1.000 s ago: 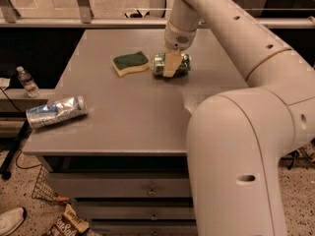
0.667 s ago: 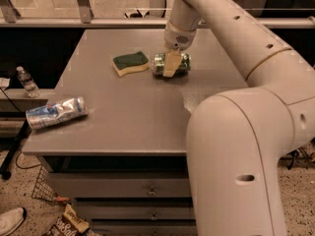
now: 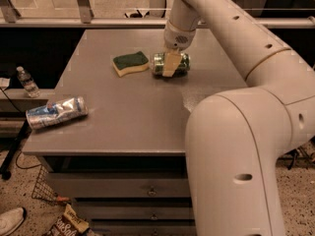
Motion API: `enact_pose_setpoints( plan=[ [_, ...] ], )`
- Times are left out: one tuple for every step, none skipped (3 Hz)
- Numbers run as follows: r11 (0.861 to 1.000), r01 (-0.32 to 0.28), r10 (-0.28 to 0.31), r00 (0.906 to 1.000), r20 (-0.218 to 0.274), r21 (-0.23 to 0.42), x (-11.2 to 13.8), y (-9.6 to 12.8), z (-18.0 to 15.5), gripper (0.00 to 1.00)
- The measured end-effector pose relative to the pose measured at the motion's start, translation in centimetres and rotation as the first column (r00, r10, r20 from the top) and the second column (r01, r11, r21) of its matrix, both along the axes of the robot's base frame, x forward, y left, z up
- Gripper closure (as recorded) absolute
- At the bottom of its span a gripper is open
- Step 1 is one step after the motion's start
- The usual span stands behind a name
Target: Move green can near sponge
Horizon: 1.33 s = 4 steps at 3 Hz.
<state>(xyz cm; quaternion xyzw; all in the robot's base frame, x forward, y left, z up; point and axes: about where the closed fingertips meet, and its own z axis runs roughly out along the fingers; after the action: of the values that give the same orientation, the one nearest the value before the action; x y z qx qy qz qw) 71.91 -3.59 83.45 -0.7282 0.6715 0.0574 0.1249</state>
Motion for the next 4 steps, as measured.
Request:
enact_pose_setpoints(
  plan=[
    [1.0, 0.001, -0.001, 1.0, 0.008, 0.005, 0.33, 0.25, -0.11, 0.28],
    [1.0, 0.001, -0.001, 1.0, 0.008, 0.005, 0.35, 0.26, -0.09, 0.04],
    [1.0, 0.002, -0.002, 0.9999, 0.015, 0.01, 0.67, 0.52, -0.33, 0.0],
    [1.0, 0.001, -0.002, 0.9997, 0.025, 0.025, 0.8, 0.56, -0.26, 0.0]
  ],
)
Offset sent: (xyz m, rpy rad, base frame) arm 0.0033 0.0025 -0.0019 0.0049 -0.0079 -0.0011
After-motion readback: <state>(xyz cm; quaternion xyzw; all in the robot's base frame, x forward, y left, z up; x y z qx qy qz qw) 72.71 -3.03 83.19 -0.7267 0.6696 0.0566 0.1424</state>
